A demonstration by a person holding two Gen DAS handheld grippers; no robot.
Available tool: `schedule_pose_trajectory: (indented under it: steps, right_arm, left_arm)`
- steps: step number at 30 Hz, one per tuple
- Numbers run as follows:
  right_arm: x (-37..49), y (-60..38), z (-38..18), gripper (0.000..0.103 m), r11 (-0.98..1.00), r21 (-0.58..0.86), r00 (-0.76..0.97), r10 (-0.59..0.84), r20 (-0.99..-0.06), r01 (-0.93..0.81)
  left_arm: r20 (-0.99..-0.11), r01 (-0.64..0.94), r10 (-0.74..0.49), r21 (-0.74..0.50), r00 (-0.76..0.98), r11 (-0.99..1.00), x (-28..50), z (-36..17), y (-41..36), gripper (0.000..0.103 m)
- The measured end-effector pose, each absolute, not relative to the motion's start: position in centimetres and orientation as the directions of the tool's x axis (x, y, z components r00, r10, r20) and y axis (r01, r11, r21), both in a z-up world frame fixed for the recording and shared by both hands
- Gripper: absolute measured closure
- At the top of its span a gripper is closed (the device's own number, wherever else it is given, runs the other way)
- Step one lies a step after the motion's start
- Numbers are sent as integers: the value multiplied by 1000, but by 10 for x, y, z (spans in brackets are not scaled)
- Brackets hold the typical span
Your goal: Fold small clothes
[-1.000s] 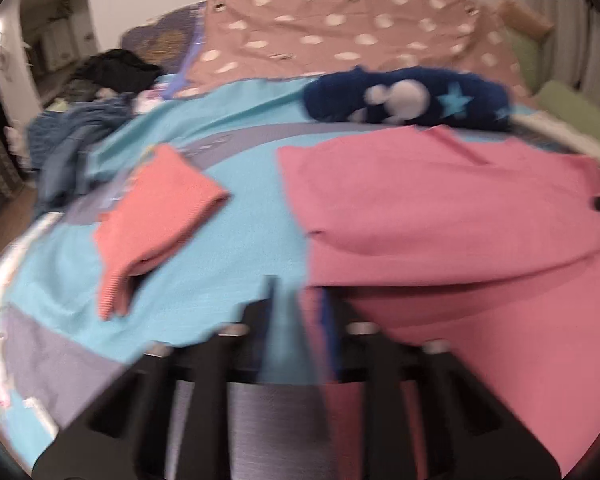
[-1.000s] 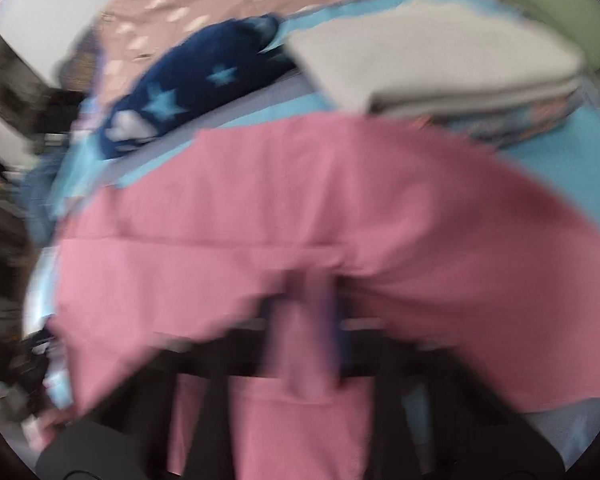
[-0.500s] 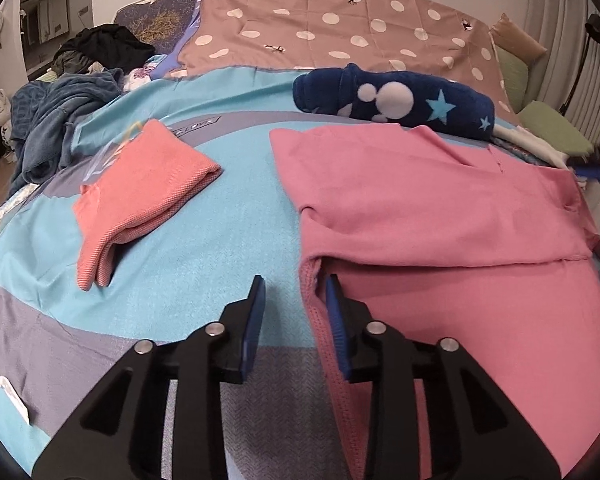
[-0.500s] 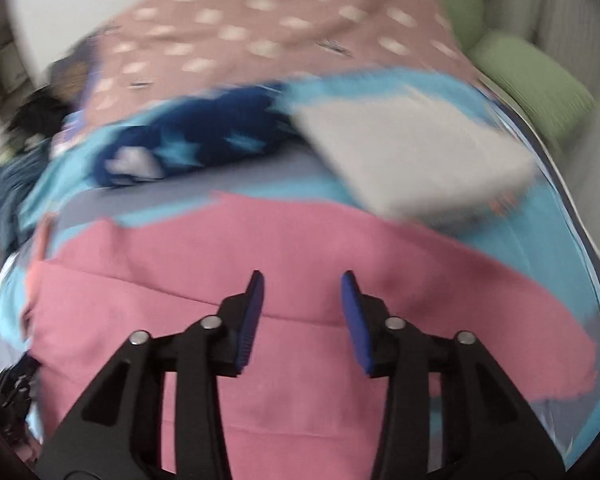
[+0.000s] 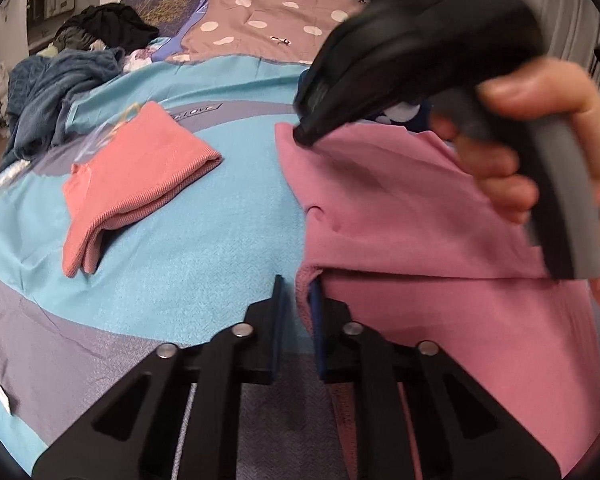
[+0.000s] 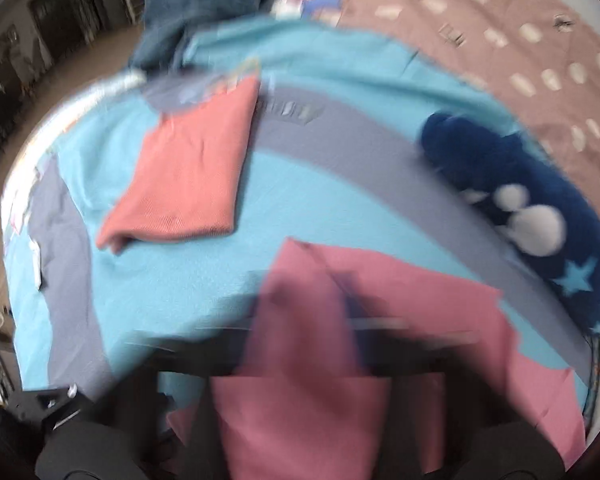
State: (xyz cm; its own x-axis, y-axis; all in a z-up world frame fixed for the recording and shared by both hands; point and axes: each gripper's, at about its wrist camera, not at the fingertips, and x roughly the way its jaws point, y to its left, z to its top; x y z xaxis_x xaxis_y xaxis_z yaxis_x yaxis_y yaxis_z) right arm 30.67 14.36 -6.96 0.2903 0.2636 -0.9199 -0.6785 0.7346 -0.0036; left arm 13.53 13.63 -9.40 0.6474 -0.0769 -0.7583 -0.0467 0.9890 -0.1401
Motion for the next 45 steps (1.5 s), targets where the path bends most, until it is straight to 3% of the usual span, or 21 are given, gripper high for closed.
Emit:
schedule_pose_trajectory:
  steps: [4,8,9,11,13,16,18,19,23,27,28,29,30,31,34,38,41,42,43,44,45]
  right_arm:
    - [323,164,-89,103,781,-128,427,190,-884,-611]
    - [344,144,-84,100,819,98,314,324,-892,-566]
    - [345,133,-76,93,813,166,274,370,-888,-558]
    - [343,119,-64,33,785,239,219,426,-878,-571]
    - [338,119,-60,41,774,217,229,422,-877,-595]
    - [328,141,-72,82,749,153,205,362,-909,-645]
    - [322,158,-84,88,735,97,213,317,-924,-671]
    - [320,164,-84,101,734,53,252,299,-920,-677]
    - [343,165,-86,101,814,91,283,301,-911,-573]
    - [350,145,-81,100,805,214,260,411,-874,-553]
    - [348,136,-74,95,806,240,280,442,-852,-542]
    - [343,121,-64,75,810,258,308,465,-830,-527]
    - [338,109,-57,61,810,263,316,472,-823,-523]
    - [330,96,-50,57,804,264,321,481,-816,-532]
    - [288,39,-30,61,779,247,357,512,-781,-576]
    - [226,-78,-34,60,807,326,443,555,-703,-493]
    - [209,-138,-59,60,853,353,421,502,-755,-384]
    - [208,-160,-76,62,897,318,413,426,-805,-307]
    - [208,-180,-90,91,926,288,414,369,-833,-245]
    - [205,-198,-93,97,920,325,427,389,-816,-218]
    - [203,-210,-92,95,915,355,426,403,-810,-191]
  left_arm:
    - [-755,-59,-22,-81,655,995,133,-95,129,95]
    - [-752,-53,-26,-81,658,995,132,-95,129,95]
    - [-753,-53,-31,-87,657,995,131,-95,130,95]
    - [-755,-52,-26,-79,655,996,131,-95,128,95]
    - [-754,-50,-9,-55,657,997,131,-95,125,95]
    - [-753,-50,-3,-47,658,998,131,-95,124,95]
    - [-752,-50,-9,-55,659,997,131,-95,126,95]
    - [-752,-50,-10,-57,659,997,131,-95,127,95]
    - [-752,-53,14,-28,659,998,131,-95,124,96]
    - [-749,-50,16,-23,662,998,128,-93,125,96]
    - [-746,-46,7,-32,665,998,126,-92,126,97]
    - [-742,-43,-3,-44,671,998,123,-90,128,97]
    - [-737,-44,-10,-54,676,998,118,-87,131,97]
    - [-733,-48,-9,-57,680,997,114,-84,133,97]
    - [-699,-21,-68,-117,712,993,106,-69,140,97]
    - [-658,89,-180,-169,731,982,119,-49,122,97]
    - [-708,164,-231,-163,667,973,149,-61,91,94]
    - [-764,147,-182,-114,619,982,165,-78,81,90]
    - [-801,126,-134,-73,583,989,173,-92,75,89]
    - [-791,118,-118,-58,600,991,175,-97,72,89]
    - [-780,118,-104,-39,618,992,173,-95,69,89]
